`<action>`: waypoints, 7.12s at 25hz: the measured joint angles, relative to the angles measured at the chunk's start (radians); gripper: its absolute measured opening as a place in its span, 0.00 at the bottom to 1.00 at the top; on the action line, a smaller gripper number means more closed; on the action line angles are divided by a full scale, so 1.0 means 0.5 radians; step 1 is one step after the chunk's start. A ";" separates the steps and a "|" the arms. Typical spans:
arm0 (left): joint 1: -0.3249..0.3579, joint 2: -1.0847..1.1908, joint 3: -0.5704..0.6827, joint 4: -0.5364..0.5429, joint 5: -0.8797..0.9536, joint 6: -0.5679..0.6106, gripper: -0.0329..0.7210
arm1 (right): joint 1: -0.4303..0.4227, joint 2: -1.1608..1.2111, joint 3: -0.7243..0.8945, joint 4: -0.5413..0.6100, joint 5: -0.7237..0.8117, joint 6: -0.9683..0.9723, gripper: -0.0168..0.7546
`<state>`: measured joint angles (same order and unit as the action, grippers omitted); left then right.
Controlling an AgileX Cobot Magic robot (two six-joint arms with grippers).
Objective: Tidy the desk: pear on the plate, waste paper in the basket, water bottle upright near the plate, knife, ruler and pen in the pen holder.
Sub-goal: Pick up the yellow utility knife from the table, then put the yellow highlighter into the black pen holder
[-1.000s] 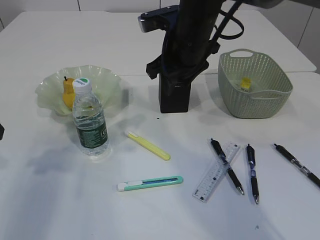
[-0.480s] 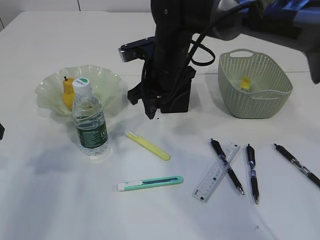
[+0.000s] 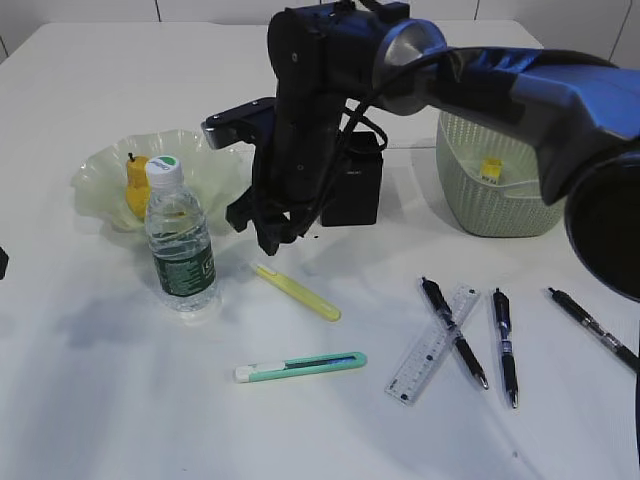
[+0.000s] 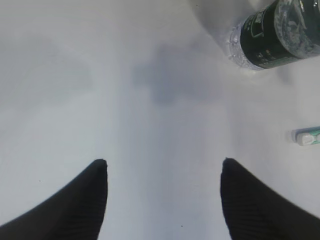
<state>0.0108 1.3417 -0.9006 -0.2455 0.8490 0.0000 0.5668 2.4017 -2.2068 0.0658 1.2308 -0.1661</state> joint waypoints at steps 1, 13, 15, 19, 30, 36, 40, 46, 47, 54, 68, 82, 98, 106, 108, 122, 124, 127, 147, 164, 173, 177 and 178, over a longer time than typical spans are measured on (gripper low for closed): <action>0.000 0.000 0.000 0.000 0.000 0.000 0.71 | 0.000 0.003 0.000 0.003 0.000 -0.003 0.51; 0.000 0.000 0.000 0.000 -0.039 0.000 0.71 | 0.000 0.125 -0.039 0.095 0.000 -0.016 0.51; 0.000 0.000 0.000 0.000 -0.043 0.000 0.71 | 0.000 0.158 -0.061 0.100 0.000 -0.019 0.51; 0.000 0.000 0.000 0.000 -0.043 0.000 0.71 | 0.000 0.183 -0.118 0.108 0.000 -0.050 0.51; 0.000 0.000 0.000 0.000 -0.043 0.000 0.71 | 0.000 0.294 -0.161 0.114 0.000 -0.064 0.51; 0.000 0.000 0.000 0.000 -0.043 0.000 0.71 | 0.000 0.317 -0.161 0.117 0.000 -0.064 0.50; 0.000 0.000 0.000 0.000 -0.043 0.000 0.71 | 0.000 0.317 -0.161 0.117 0.000 -0.064 0.48; 0.000 0.000 0.000 0.000 -0.046 0.000 0.71 | 0.000 0.317 -0.161 0.106 0.000 -0.064 0.47; 0.000 0.000 0.000 0.000 -0.046 0.000 0.71 | 0.000 0.317 -0.161 0.106 0.000 -0.064 0.47; 0.000 0.000 0.000 0.000 -0.046 0.000 0.71 | 0.000 0.327 -0.161 0.101 0.000 -0.064 0.47; 0.000 0.000 0.000 0.000 -0.046 0.000 0.71 | 0.000 0.335 -0.161 0.086 0.000 -0.045 0.33; 0.000 0.000 0.000 0.000 -0.046 0.000 0.71 | 0.000 0.338 -0.161 0.086 -0.004 -0.037 0.21; 0.000 0.000 0.000 0.004 -0.046 0.000 0.71 | 0.000 0.338 -0.553 0.061 -0.001 -0.014 0.21; 0.000 0.000 0.000 0.004 -0.042 0.000 0.71 | 0.000 0.322 -0.605 -0.027 0.016 0.053 0.21; 0.000 0.000 0.000 0.004 -0.038 0.000 0.71 | 0.000 0.304 -0.605 -0.058 0.016 0.070 0.21; 0.000 0.000 0.000 0.004 -0.027 0.000 0.71 | -0.255 -0.134 -0.521 -0.113 0.036 0.153 0.21; 0.000 0.000 0.000 0.004 -0.022 0.000 0.71 | -0.303 -0.236 -0.429 -0.113 0.036 0.164 0.21; 0.000 0.000 0.000 0.004 -0.018 0.000 0.71 | -0.368 -0.371 -0.247 -0.132 0.036 0.183 0.21; 0.000 0.000 0.000 0.004 -0.002 0.000 0.70 | -0.395 -1.024 1.227 -0.254 -0.075 0.223 0.21; 0.000 0.000 0.000 0.004 -0.002 0.000 0.70 | -0.396 -1.064 1.394 -0.247 -1.408 0.224 0.21; 0.000 0.000 0.000 0.004 -0.002 0.000 0.70 | -0.396 -0.901 1.394 -0.247 -2.152 0.227 0.21; 0.000 0.000 0.000 0.004 -0.002 0.000 0.70 | -0.396 -0.824 1.399 -0.251 -2.386 0.227 0.21; 0.000 0.000 0.000 0.004 -0.002 0.000 0.70 | -0.400 -0.806 1.399 -0.251 -2.441 0.227 0.21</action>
<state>0.0108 1.3417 -0.9006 -0.2437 0.8479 0.0000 0.3669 1.9988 -1.5073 -0.0599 0.0103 -0.0524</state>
